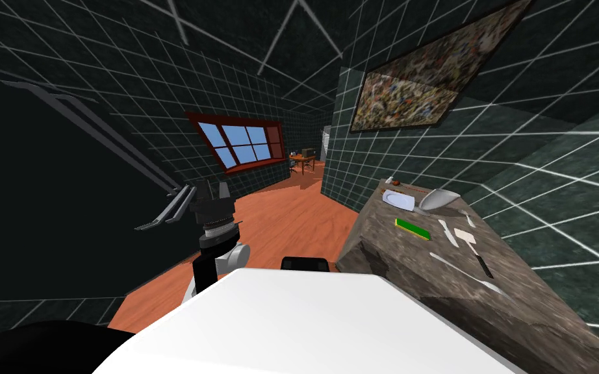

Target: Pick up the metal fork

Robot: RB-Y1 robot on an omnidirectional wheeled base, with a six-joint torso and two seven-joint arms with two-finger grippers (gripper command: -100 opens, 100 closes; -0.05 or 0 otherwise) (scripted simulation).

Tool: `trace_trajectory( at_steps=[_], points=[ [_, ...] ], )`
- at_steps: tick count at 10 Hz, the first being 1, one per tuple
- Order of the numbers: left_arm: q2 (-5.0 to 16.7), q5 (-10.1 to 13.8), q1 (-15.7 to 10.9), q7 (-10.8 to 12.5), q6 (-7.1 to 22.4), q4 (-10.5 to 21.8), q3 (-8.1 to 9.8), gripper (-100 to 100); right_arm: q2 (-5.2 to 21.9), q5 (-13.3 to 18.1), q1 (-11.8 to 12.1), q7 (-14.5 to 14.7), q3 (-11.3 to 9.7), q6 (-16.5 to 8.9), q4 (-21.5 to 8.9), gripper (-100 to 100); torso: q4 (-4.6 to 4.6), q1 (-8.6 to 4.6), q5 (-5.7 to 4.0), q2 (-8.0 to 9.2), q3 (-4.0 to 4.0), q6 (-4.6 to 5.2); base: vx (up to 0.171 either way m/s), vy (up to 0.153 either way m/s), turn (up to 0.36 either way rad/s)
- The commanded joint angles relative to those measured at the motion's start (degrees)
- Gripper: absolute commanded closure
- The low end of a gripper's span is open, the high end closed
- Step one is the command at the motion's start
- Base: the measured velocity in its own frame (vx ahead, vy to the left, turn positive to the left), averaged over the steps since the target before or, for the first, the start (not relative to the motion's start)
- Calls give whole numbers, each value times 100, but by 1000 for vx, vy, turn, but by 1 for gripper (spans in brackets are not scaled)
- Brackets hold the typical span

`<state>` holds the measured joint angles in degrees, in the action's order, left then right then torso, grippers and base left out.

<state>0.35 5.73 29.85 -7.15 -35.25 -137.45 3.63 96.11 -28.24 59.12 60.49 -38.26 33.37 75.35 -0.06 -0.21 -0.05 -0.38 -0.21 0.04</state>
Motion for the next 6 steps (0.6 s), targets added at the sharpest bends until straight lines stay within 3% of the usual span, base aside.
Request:
trace_trajectory(
  at_steps=[1,3,6],
  points=[
    [0,0,0,0,0,0,0,0,172,-175,174,202,92,-22,61,-100,0,0,0,0,0,0,59,-46,111],
    [0,0,0,0,0,0,0,0,411,-216,181,361,98,-37,-139,-100,1,5,0,1,1,3,74,-58,226],
    [1,0,1,0,0,0,1,0,594,-253,131,503,153,-56,-323,-100,-4,-25,-7,-18,-11,3,108,-129,238]
  ],
)
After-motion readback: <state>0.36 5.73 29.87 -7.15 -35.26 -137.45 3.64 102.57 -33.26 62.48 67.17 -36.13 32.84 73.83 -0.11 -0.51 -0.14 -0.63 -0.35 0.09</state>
